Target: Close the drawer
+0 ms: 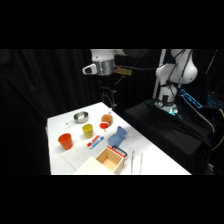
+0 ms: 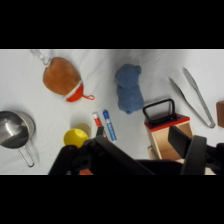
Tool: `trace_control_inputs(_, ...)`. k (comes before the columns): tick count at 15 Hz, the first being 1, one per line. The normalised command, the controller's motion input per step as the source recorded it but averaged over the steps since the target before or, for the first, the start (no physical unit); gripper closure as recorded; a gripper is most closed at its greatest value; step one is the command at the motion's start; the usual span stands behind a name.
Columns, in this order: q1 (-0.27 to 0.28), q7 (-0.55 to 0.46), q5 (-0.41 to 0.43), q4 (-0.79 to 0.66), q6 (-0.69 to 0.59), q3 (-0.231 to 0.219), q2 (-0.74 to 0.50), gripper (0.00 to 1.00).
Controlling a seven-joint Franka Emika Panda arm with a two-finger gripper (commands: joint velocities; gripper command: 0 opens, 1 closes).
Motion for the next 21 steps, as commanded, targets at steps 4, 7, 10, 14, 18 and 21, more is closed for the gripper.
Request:
trace_control_inputs(4, 0.024, 0.05, -0.027, -0.05, 0.08, 0.048, -0.01, 0.0)
trace_control_inputs(7, 0.089, 0.11, -0.036, -0.15, 0.18, 0.098, -0.03, 0.0)
trace_control_inputs(10, 0.108, 0.09, -0.025, -0.2, 0.34, 0.099, -0.05, 0.0)
trace_control_inputs(14, 0.076, 0.03, 0.015, -0.21, 0.5, 0.058, -0.02, 0.0)
trace_control_inputs(18, 0.048, -0.06, 0.099, -0.15, 0.46, 0.034, 0.08, 0.0)
trace_control_inputs(21, 0.058, -0.12, 0.165, -0.1, 0.44, 0.057, 0.13, 0.0)
